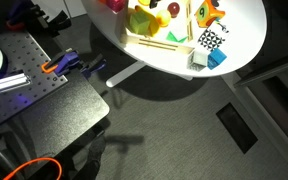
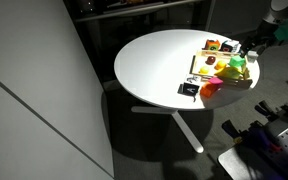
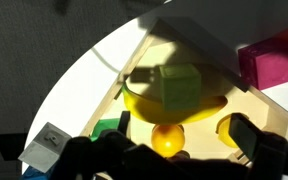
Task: Put the yellow block on the pink block, put the plushy cube on the left in the crate and then put the yellow block back in the crate
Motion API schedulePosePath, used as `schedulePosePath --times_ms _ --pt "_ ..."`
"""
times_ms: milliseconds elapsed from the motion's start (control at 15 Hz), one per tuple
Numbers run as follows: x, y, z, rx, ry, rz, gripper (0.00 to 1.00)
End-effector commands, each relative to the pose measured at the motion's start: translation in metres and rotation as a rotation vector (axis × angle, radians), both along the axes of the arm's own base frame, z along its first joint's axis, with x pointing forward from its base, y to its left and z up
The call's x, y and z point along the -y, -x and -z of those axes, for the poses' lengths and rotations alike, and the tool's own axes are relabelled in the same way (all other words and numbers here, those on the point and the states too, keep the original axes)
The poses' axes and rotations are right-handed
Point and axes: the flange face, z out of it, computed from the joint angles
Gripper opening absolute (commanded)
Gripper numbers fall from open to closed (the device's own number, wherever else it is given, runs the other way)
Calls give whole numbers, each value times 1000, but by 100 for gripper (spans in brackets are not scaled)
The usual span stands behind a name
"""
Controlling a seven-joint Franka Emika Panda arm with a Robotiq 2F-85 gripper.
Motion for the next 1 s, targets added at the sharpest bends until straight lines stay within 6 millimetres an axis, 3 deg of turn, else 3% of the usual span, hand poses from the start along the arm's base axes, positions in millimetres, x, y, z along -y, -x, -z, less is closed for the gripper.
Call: schedulePosePath --times_ms 0,533,933 --pt "-10 -18 20 12 2 -35 100" --pt "-8 -39 70 -40 33 -52 100" --pt "-11 -49 89 -65 29 -65 100"
